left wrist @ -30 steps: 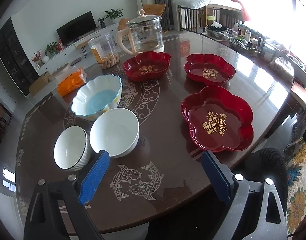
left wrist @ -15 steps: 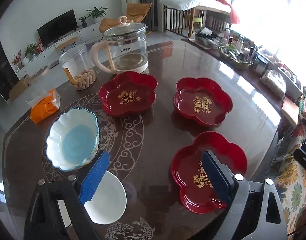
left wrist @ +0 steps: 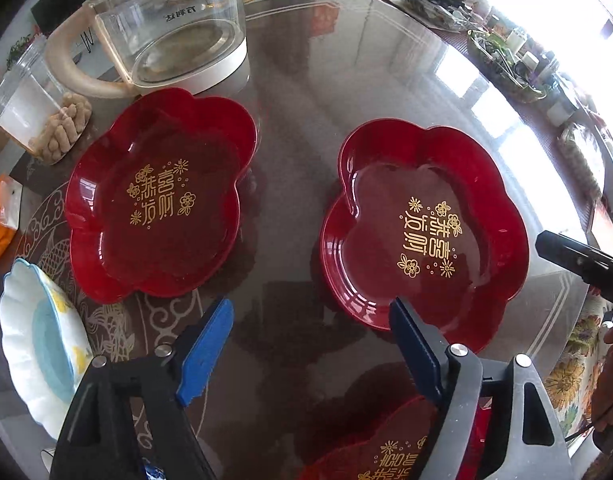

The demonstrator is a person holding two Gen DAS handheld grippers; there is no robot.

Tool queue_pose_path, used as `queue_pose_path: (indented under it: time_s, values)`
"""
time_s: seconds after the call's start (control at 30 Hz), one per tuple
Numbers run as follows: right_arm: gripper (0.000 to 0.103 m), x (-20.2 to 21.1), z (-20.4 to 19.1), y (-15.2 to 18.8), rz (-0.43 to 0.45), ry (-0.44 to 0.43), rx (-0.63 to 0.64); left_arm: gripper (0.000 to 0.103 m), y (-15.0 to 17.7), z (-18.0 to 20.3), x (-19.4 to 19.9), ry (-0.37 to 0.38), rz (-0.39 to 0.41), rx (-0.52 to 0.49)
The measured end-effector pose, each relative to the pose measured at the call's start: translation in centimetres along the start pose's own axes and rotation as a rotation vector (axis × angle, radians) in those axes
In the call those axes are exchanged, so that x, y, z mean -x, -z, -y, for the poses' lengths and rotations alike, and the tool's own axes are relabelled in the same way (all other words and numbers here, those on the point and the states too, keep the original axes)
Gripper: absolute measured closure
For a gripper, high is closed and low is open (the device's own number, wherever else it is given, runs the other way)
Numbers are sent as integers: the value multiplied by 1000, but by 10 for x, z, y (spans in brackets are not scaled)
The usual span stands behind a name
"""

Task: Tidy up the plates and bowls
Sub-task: 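Reach both grippers to a second red flower plate and grasp its rim, then lift the second red plate onto the first red plate and open both grippers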

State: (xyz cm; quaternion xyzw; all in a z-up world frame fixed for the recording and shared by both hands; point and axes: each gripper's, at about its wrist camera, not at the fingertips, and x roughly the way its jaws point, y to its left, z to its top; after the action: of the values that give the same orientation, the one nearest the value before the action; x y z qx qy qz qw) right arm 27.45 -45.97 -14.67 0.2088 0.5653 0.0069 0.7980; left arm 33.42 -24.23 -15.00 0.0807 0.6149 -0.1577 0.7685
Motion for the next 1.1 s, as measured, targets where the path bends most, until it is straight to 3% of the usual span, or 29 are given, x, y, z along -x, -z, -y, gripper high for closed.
queue_pose_path:
  time_s: [0.07,0.13,0.17,0.2,0.23,0.3,0.5,0.7,0.9,1.1]
  values:
    - [26,-16,-3,-5,-23,36,32,24,-7,3,-6,0,-2,6]
    - [44,-28,-7,-8,-38,52,61,37,-12,2,-12,15,-7,28]
    - [64,-33,-7,-10,-50,50,63,41,-14,1,-17,24,-18,39]
    - [80,-37,-6,-11,-60,46,57,51,-15,0,-21,35,-28,50]
    - [83,-40,-4,-12,-65,54,49,68,-14,-1,-25,46,-39,61]
    - [92,-43,-3,-12,-65,71,49,92,-12,-2,-32,74,-62,76]
    - [95,-33,-9,0,-49,82,84,95,-4,-5,-18,94,-5,85]
    - [94,20,-24,10,38,51,107,95,15,-7,46,140,92,51]
    - [93,85,-59,48,96,52,160,94,64,-13,116,166,165,8]
    - [93,116,-74,109,98,24,134,94,125,-17,136,154,180,-50]
